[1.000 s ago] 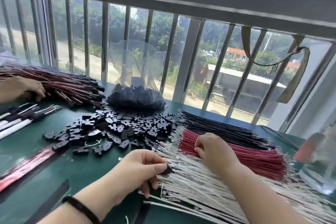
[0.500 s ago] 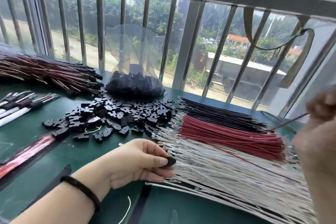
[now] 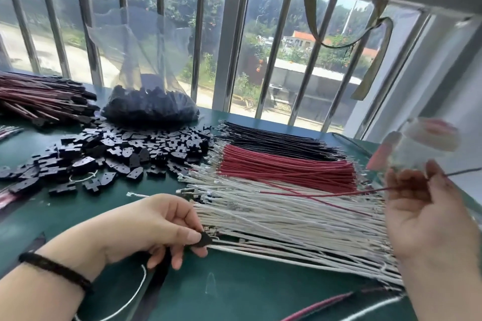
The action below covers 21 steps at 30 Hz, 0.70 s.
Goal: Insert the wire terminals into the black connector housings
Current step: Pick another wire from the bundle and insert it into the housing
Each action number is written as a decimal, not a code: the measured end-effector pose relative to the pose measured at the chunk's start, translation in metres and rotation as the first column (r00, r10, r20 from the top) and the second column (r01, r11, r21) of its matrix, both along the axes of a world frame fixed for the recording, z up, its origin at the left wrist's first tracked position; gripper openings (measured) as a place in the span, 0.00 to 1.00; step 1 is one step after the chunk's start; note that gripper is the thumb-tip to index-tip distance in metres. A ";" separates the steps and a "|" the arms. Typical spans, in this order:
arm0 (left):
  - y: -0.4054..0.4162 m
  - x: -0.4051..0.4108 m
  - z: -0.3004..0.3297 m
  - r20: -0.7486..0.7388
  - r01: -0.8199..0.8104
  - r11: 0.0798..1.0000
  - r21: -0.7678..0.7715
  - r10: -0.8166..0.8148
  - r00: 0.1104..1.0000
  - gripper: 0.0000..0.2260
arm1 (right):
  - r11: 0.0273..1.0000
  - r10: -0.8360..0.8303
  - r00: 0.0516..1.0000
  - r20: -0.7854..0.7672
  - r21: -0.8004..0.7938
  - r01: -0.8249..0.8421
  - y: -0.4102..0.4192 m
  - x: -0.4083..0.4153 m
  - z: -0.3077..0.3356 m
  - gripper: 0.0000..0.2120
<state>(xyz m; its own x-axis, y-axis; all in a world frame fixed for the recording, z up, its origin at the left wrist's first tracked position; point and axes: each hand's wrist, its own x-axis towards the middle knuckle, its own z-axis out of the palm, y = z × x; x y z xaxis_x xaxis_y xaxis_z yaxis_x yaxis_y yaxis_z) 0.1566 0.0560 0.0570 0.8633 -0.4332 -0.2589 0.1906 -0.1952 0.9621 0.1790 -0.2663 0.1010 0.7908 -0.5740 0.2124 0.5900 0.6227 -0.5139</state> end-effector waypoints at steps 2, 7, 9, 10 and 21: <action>0.000 0.002 -0.001 -0.002 0.007 1.000 -0.006 -0.007 1.000 0.15 | 0.998 0.026 0.989 -0.148 -0.058 -0.035 -0.032 0.010 0.006 0.09; 0.002 0.005 -0.005 0.010 -0.011 1.000 -0.009 0.011 1.000 0.21 | 0.987 0.085 0.990 0.109 -0.143 -0.069 -0.070 0.007 0.027 0.10; 0.002 0.005 -0.006 0.004 -0.022 1.000 -0.009 0.022 1.000 0.22 | 0.946 0.253 0.949 0.187 -0.251 -0.203 -0.082 0.011 0.023 0.07; 0.002 0.005 -0.005 0.002 -0.023 1.000 -0.006 0.023 1.000 0.21 | 0.933 0.268 0.949 0.163 -0.291 -0.213 -0.085 0.012 0.015 0.06; -0.003 0.001 0.000 0.008 -0.052 0.998 0.044 0.052 0.999 0.03 | 0.736 0.568 0.765 -0.303 -0.229 -0.637 -0.154 -0.004 -0.071 0.22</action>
